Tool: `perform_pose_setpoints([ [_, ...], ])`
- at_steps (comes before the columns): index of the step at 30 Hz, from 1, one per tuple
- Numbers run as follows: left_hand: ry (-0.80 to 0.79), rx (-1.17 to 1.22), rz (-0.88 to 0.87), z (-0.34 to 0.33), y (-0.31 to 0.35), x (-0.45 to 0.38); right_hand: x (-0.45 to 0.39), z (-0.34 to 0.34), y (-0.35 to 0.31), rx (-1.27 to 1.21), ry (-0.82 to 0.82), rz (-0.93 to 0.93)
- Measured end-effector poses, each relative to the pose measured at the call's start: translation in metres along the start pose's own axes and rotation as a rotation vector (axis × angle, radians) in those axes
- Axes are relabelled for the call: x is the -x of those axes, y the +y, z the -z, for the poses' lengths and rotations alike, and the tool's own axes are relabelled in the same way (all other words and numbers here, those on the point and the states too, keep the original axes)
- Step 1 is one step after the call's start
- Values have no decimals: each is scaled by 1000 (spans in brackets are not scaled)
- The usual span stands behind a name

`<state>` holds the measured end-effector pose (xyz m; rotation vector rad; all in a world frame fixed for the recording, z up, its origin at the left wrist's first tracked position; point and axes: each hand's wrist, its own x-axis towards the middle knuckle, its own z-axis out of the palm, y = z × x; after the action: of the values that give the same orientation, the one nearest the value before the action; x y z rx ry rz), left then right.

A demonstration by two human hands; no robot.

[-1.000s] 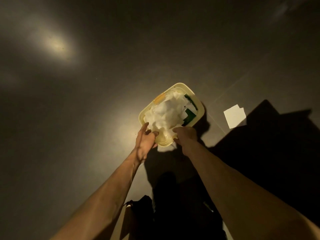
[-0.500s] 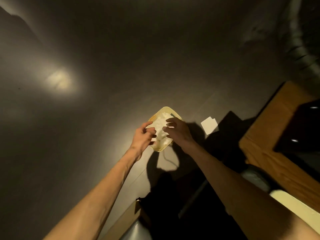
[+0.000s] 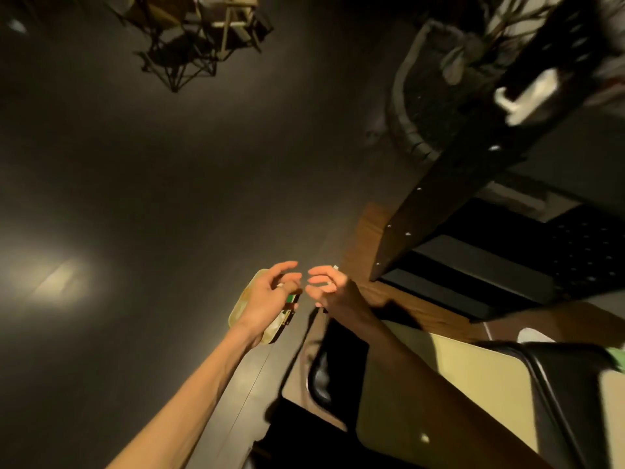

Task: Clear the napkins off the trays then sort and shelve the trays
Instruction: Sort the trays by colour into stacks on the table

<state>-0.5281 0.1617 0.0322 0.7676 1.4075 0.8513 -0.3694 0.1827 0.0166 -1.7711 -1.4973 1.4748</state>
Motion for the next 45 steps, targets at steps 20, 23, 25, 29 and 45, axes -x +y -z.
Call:
perform_pose_setpoints([
  [20, -299, -336, 59, -261, -54, 94, 186, 228, 199, -142, 331, -88],
  [23, -319, -405, 112, -291, -90, 103, 216, 246, 245, -190, 409, -153],
  [25, -330, -452, 135, -309, -111, 110, 237, 255, 268, -184, 422, -186],
  [29, -352, -571, 120, -345, -141, 122, 255, 262, 311, -268, 506, -293],
  [45, -691, -1809, -304, -388, -243, 137, 291, 258, 389, -408, 502, -549],
])
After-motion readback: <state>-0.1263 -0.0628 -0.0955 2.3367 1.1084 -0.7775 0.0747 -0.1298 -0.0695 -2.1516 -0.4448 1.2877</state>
